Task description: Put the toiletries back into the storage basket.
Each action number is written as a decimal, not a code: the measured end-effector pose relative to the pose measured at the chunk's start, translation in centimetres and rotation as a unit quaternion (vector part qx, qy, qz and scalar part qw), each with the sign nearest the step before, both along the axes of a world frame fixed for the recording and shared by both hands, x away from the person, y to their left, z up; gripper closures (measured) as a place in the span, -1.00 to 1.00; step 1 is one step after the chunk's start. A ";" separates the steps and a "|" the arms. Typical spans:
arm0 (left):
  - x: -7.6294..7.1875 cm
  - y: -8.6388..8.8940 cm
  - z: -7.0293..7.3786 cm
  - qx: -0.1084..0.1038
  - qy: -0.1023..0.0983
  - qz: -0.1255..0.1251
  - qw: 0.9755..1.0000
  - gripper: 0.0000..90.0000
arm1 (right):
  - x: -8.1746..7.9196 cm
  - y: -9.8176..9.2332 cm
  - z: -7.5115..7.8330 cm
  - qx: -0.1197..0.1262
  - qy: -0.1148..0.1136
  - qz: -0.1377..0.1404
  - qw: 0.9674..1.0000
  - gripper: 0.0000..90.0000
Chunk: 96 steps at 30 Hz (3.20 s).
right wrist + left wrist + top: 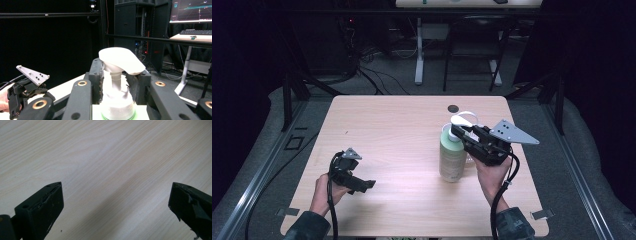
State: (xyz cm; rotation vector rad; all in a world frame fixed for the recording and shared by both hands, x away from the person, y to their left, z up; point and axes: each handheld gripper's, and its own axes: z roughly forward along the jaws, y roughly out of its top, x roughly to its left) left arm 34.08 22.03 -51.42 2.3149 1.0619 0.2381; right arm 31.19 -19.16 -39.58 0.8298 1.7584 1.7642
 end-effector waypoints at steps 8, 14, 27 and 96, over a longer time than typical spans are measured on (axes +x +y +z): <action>0.0 0.0 0.0 0.000 0.001 0.001 1.000 -1.00 | -0.2 -0.8 0.8 0.008 -0.007 -0.003 1.000 0.49; 0.0 0.0 0.0 0.000 0.002 0.002 1.000 -1.00 | -0.4 -1.3 1.4 0.008 -0.012 -0.006 1.000 0.49; 0.1 0.0 -0.1 0.002 0.003 0.002 1.000 -1.00 | -0.2 -2.3 2.5 0.002 -0.012 -0.017 1.000 0.49; 0.1 0.1 -0.1 0.002 0.007 0.000 1.000 -1.00 | 3.1 -4.2 9.5 -0.018 -0.046 -0.055 0.997 0.49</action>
